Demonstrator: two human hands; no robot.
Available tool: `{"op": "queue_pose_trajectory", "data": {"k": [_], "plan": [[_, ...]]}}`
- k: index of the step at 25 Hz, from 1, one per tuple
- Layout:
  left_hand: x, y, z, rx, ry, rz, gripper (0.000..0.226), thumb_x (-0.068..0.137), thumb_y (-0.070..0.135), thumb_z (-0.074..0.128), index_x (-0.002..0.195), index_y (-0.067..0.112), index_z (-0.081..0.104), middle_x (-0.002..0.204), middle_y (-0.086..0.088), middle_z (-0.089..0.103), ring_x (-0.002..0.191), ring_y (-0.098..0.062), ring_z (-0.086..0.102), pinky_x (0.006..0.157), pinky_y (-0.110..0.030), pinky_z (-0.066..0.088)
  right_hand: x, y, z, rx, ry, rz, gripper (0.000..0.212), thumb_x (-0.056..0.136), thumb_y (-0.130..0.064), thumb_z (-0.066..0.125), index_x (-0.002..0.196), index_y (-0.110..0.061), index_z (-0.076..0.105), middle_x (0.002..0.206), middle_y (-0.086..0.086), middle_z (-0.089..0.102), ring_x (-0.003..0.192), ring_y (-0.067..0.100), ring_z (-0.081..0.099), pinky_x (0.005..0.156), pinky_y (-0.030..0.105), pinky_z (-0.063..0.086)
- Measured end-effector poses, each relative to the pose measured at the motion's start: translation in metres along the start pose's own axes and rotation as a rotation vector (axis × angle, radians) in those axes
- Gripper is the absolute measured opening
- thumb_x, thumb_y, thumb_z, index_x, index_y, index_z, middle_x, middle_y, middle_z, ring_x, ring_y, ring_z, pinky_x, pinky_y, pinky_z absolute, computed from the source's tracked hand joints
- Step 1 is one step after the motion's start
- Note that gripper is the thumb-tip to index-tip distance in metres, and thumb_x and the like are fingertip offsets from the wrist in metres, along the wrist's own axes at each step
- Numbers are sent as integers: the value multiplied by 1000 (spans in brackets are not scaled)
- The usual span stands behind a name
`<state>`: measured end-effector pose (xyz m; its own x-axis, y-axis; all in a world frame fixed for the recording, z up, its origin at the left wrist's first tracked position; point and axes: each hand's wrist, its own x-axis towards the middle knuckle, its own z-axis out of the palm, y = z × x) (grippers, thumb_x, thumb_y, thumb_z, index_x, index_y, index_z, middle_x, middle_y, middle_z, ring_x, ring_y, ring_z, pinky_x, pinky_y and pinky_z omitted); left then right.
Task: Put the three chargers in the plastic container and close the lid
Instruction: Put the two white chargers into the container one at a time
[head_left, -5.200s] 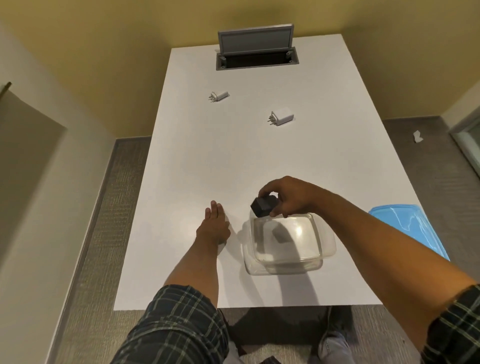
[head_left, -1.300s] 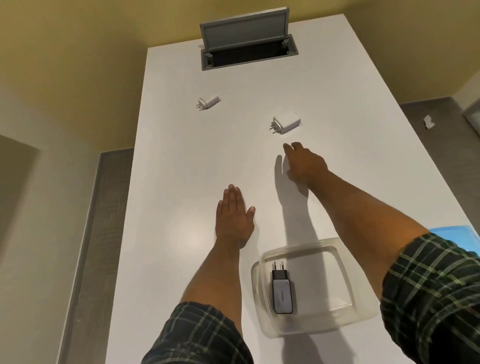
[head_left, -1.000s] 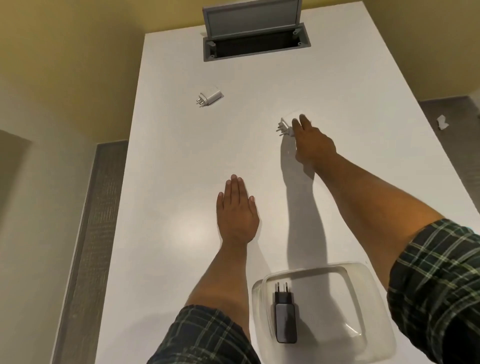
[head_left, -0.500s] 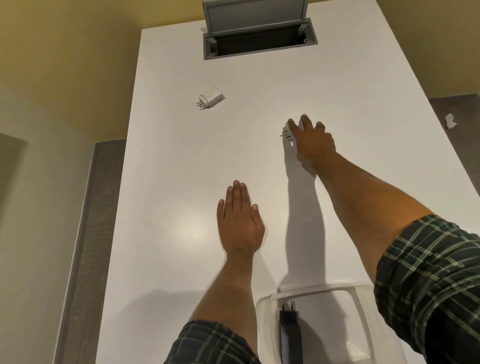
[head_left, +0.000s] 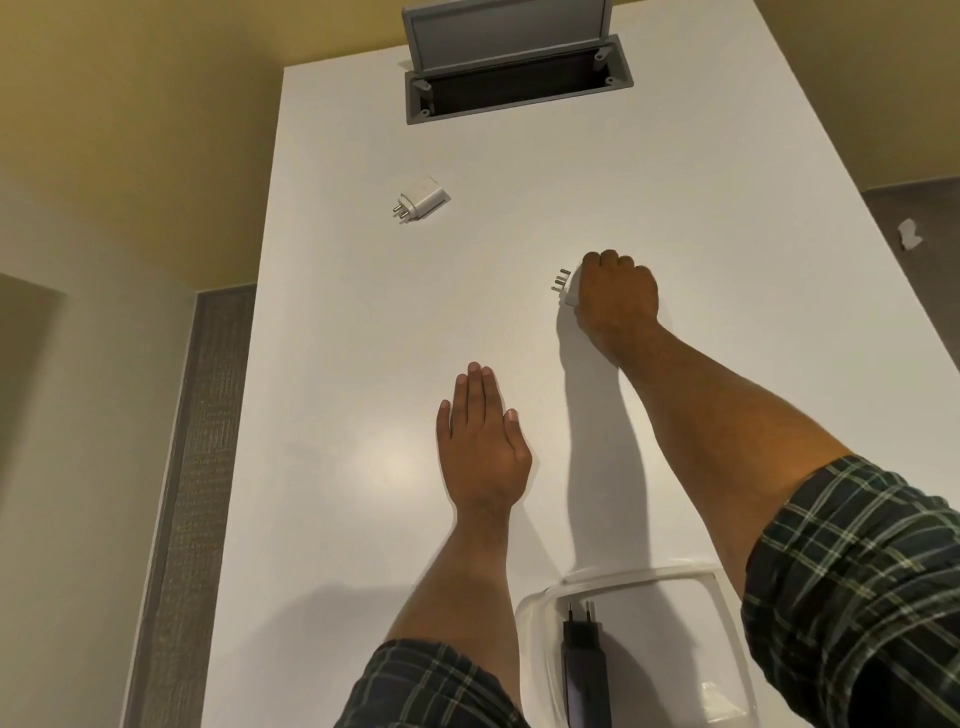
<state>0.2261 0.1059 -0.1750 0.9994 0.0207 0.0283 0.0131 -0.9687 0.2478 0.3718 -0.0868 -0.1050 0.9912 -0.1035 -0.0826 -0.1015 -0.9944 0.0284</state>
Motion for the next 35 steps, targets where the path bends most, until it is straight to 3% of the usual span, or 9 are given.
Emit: {"op": "queue_pose_trajectory", "data": {"k": [4,9,13,16,23,26,31,35], "plan": [[-1,0,-2,9,-15,0,60,105,34,25,163,17,26,171,1,24,159,-16,23,128,-41,22,-32,5,-2,99,1,60,48,90,-30,68,123,2,52,122,16,53,100,33,62,65,35,39],[-2,-1,-5,24,-64,6,60,106,34,23,163,15,24,171,-1,22,159,-18,23,128,-43,22,-89,17,-22,345,95,165,50,86,-45,66,113,-5,53,114,13,50,81,35,64,61,33,41],[1,1,-17,45,-222,10,61,109,36,18,166,14,8,174,-2,5,162,-17,8,131,-42,12,-139,24,-44,670,118,255,66,64,-55,76,117,-20,56,110,0,51,82,23,58,65,30,45],[-8,-5,-36,64,-350,49,62,111,37,16,165,15,-3,174,0,-7,162,-16,-2,132,-40,7,-180,30,-57,839,78,300,62,50,-55,76,101,-31,53,101,-9,52,82,12,58,55,21,40],[-64,-19,-78,100,-621,30,63,112,39,14,164,12,-8,173,-2,-15,162,-20,-5,131,-41,11,-255,32,-71,627,-125,276,68,45,-63,70,96,-23,50,84,-9,59,75,18,60,55,27,40],[-105,-26,-83,107,-602,36,65,111,41,16,164,13,-9,173,-1,-16,162,-20,-5,132,-41,6,-280,32,-81,503,-281,196,67,47,-64,72,94,-20,51,80,-5,58,76,21,59,58,29,42],[-180,-36,-73,108,-486,37,69,110,47,20,164,17,-12,172,-1,-20,162,-22,-8,132,-40,7,-311,27,-83,330,-487,82,53,44,-61,77,71,-20,57,68,-6,61,61,12,58,51,24,38],[-203,-36,-66,79,-501,-5,69,110,46,18,164,15,-12,172,-6,-19,161,-23,-11,132,-43,4,-336,23,-63,249,-494,62,47,50,-57,80,66,-21,55,68,-6,61,61,14,55,49,22,33]]}}
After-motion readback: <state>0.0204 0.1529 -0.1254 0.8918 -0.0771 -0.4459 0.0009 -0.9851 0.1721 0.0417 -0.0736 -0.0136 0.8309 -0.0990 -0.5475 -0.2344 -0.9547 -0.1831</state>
